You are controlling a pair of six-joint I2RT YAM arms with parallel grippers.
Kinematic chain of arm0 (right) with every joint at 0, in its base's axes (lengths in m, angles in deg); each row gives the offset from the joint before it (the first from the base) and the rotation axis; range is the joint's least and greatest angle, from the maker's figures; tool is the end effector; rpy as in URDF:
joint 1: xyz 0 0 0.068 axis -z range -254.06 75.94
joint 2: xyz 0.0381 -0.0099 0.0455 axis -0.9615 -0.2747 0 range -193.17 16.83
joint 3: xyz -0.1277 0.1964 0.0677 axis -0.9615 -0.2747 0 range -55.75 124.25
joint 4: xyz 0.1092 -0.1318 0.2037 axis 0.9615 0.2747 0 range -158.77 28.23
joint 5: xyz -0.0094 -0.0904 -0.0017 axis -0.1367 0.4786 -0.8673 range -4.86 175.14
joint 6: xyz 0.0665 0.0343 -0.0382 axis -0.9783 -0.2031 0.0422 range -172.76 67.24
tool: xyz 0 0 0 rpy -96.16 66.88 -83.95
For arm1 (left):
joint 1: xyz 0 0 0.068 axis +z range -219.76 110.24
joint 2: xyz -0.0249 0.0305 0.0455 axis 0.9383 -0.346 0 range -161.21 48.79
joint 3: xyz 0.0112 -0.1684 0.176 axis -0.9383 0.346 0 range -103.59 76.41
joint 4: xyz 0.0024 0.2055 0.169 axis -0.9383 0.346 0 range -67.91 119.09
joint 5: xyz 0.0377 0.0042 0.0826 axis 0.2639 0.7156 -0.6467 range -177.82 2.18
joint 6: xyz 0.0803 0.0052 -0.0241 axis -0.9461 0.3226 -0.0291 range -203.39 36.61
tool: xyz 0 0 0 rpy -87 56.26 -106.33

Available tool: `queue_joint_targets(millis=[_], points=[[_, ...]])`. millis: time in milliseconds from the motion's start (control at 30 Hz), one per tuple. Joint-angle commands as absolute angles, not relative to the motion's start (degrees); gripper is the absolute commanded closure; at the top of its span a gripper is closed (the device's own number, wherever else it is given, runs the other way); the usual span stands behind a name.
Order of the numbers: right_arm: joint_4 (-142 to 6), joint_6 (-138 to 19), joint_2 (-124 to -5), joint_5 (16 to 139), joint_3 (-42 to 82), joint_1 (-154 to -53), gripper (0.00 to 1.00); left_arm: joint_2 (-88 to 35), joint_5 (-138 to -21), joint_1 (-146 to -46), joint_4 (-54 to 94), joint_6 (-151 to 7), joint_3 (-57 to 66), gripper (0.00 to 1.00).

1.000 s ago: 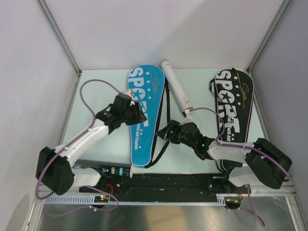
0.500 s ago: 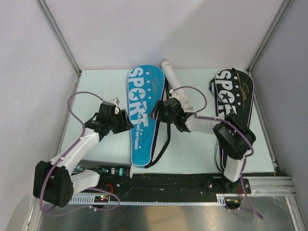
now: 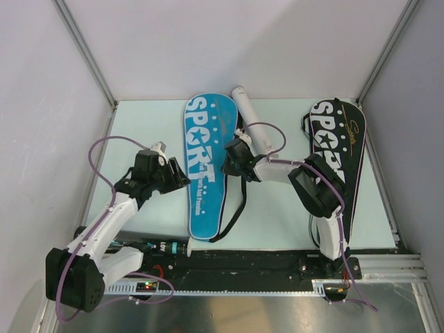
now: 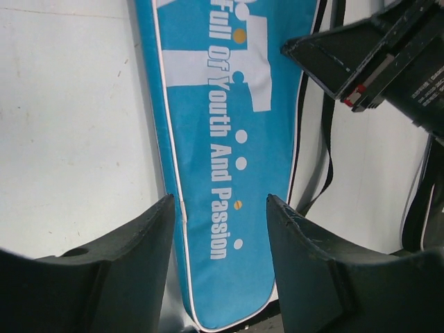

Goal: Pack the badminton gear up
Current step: Adjust the racket bag at the center of the board.

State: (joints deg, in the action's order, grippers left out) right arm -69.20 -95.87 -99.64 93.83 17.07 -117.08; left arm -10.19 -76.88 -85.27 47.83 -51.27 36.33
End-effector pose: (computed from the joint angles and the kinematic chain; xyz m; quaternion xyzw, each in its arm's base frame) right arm 0.3391 0.3013 0.0934 0.0308 0.9152 0.2194 0.3366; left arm 0.2462 -0.0828 0.1870 -0.0963 0.9142 -0.2354 0.3156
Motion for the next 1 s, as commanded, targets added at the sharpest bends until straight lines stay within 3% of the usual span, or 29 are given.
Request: queue_joint_targets(millis=[0, 67, 133, 500, 700, 967], points=[[-69.5, -94.8, -101.3, 89.7, 17.8, -116.6, 0.86, -9.6, -79.2, -83.3, 45.0, -49.4, 34.0, 0.4], [-72.0, -92.7, -99.6, 88.2, 17.8, -116.1, 0.96, -11.3, -80.6, -81.9, 44.6, -49.0, 31.2, 0.4], [-73.0, -88.2, -96.5, 87.6, 17.8, -115.6, 0.99, -13.5, -79.9, -80.2, 44.2, -48.2, 27.8, 0.4], [-65.0, -50.4, -75.3, 106.7, 18.2, -120.5, 1.0, -21.3, -75.3, -71.9, 43.9, -48.2, 15.0, 0.4], [-65.3, -30.3, -72.3, 121.5, 15.8, -129.5, 1.0, -28.4, -70.4, -69.1, 43.9, -47.5, 11.0, 0.4], [-66.6, -31.2, -73.9, 128.0, 5.3, -137.2, 1.0, -29.4, -72.1, -61.6, 43.8, -45.2, 7.8, 0.36]])
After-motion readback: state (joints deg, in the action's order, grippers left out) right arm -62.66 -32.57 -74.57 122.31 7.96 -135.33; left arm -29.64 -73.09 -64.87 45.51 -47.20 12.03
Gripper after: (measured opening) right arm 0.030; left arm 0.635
